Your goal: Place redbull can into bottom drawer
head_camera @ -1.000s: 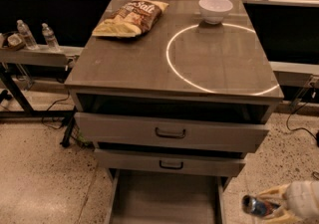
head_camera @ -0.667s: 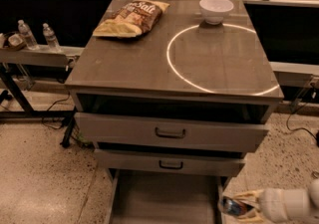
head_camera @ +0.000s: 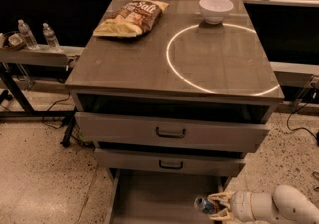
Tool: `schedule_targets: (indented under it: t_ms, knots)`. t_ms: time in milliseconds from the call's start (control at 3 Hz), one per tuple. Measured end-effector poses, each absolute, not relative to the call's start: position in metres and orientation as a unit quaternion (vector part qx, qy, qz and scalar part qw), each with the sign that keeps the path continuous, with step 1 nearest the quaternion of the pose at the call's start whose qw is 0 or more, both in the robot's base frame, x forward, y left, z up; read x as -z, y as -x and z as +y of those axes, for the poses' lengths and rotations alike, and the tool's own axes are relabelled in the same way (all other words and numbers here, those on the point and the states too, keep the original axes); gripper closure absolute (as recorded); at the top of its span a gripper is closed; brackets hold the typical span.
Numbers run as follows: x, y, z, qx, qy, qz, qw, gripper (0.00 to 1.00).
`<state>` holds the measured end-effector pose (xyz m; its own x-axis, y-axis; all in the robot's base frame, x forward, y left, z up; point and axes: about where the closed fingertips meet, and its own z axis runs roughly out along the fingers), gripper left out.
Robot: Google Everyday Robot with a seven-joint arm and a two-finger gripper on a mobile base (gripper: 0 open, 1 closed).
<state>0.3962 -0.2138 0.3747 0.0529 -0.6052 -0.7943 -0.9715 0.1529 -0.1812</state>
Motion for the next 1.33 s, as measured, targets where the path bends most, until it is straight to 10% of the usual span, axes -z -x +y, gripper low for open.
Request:
schedule_targets:
  t_ms: [1333]
  knots:
    - [-0.259, -0.420, -0.156, -0.198, 0.590, 0.677, 0.392, 1.00]
